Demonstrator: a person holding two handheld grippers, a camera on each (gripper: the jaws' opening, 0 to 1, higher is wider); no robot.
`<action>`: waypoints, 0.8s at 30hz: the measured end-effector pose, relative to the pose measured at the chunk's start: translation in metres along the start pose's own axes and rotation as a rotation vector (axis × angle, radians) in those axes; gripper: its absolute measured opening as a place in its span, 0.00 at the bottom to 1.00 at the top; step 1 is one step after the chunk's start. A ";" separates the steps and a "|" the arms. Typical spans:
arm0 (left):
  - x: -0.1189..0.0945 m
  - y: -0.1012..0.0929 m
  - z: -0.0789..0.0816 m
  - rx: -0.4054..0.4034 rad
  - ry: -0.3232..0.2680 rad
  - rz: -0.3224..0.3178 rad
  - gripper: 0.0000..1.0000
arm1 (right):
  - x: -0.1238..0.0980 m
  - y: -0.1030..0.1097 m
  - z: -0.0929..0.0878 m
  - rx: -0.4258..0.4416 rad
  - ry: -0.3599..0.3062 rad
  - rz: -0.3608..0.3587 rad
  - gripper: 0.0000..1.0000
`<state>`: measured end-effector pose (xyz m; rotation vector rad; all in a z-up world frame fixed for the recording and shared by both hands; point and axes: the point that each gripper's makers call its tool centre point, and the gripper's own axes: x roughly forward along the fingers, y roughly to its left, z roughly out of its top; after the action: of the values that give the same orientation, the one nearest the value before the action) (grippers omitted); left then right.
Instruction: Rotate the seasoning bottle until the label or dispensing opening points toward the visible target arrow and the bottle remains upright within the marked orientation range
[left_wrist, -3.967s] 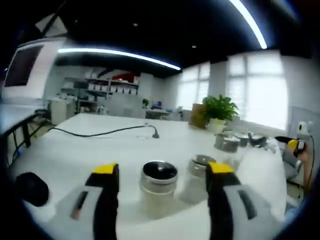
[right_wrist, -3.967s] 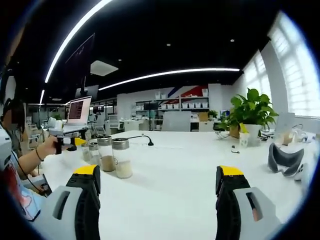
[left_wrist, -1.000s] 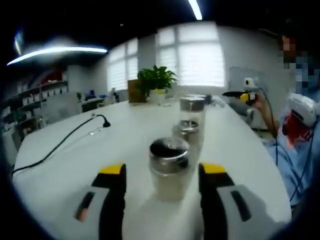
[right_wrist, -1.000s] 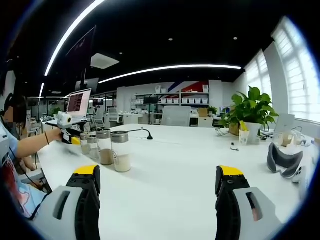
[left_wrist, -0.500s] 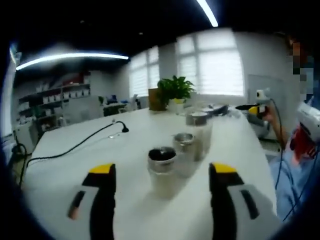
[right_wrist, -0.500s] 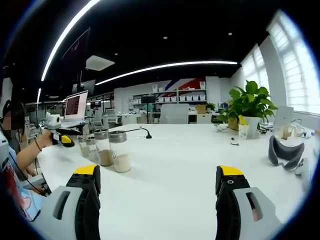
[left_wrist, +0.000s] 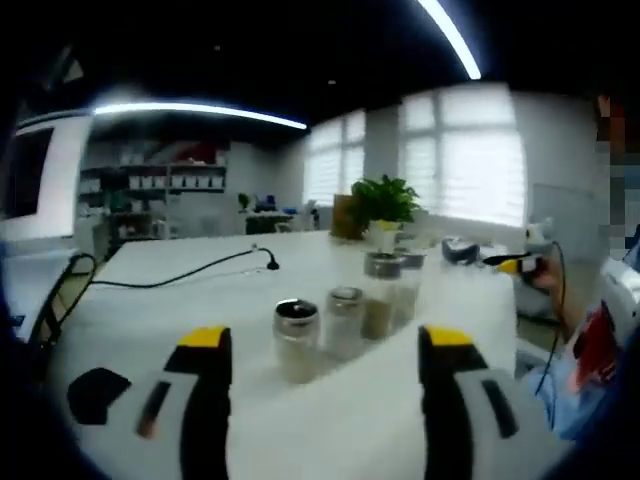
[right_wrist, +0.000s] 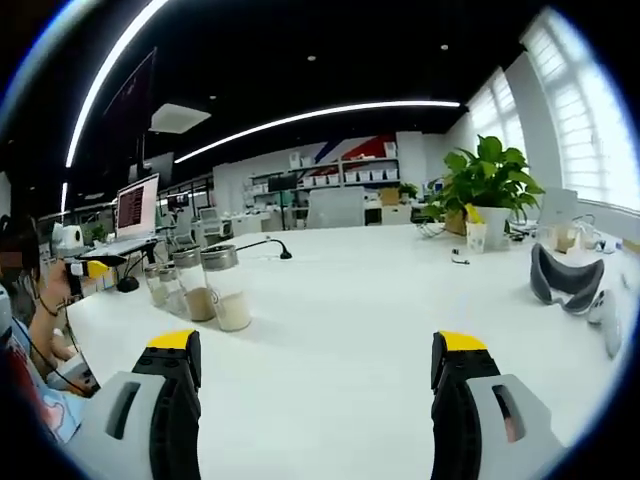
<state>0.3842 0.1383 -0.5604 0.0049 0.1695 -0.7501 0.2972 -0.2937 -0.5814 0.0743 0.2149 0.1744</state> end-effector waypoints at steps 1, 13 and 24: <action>-0.002 0.000 -0.003 0.022 0.020 0.011 0.84 | 0.000 0.001 -0.001 0.001 0.008 0.004 0.99; 0.008 -0.011 -0.016 0.015 0.079 0.032 1.00 | 0.008 0.022 0.000 -0.033 0.023 0.036 0.99; 0.003 -0.011 -0.017 -0.005 0.103 0.066 1.00 | 0.021 0.032 -0.030 -0.057 0.161 0.017 0.99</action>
<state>0.3758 0.1294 -0.5766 0.0440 0.2683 -0.6838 0.3057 -0.2565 -0.6121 0.0056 0.3693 0.2038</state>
